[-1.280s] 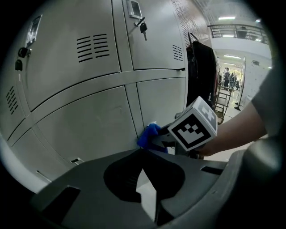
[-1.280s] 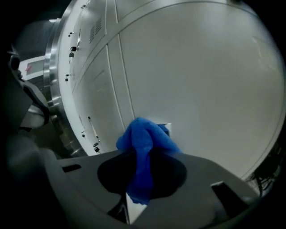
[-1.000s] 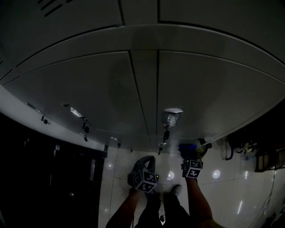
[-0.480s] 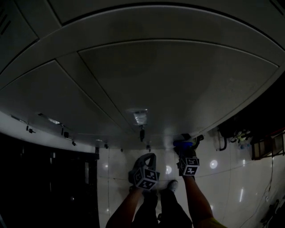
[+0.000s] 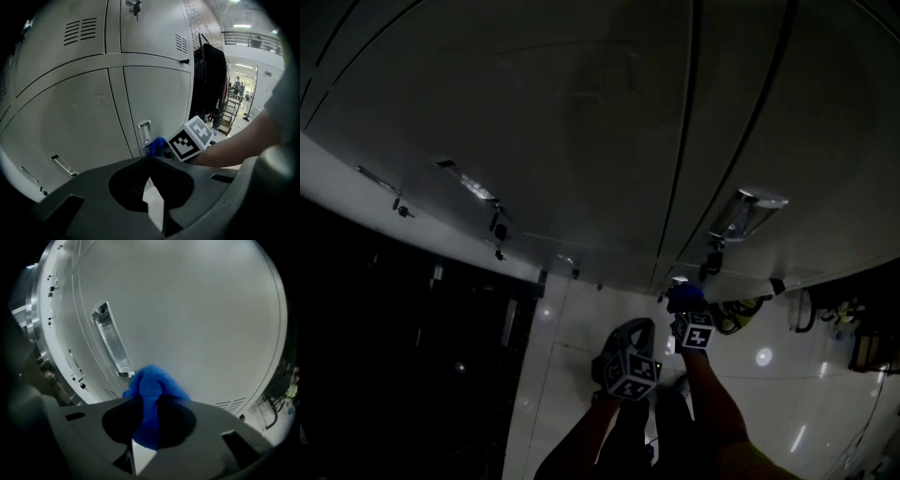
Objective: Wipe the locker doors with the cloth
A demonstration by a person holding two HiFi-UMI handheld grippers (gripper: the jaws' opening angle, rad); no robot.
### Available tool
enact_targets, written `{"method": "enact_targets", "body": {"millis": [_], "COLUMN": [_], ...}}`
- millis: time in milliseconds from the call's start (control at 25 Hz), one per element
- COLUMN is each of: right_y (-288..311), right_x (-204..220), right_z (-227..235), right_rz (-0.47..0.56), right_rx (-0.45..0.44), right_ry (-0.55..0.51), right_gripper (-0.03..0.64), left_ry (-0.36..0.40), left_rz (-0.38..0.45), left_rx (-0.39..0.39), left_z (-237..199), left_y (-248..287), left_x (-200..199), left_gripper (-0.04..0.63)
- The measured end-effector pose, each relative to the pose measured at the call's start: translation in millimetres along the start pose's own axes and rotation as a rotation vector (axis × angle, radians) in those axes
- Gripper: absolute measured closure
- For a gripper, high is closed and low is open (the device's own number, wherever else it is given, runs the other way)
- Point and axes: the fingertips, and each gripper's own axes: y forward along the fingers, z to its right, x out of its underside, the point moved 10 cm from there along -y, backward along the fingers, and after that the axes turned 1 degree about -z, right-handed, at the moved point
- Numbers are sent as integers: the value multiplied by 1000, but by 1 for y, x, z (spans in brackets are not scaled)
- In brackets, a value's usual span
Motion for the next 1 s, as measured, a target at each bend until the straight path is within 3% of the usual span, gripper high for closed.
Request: {"method": "enact_targets", "body": {"millis": [160,320,480,680,840,1000], "right_y": [-31,-83,-103,-94,-57,-1], "right_x": [-7,-9,-13,-2,-3,19], "right_z": [31,118,175,160,93,39], "right_rz": [40,100,98,88,60,-36], "right_rx": [55,223,265,210,119,54], "right_ry": [-11,75,46,132,10,41], "right_gripper": [549,549,548,548,548,548], "left_ry": [10,40,86,110,63,10], "left_rz": [-3,17,32,47,29,8], "left_rx": [5,37,74,104,75,49], "left_z": [-2,11,32,46,29,3], "left_y": [1,14,39,61,53,32], "left_x": [-1,-20,-39,-51,-39,-13], "left_gripper": [591,591,591,591,591,591]}}
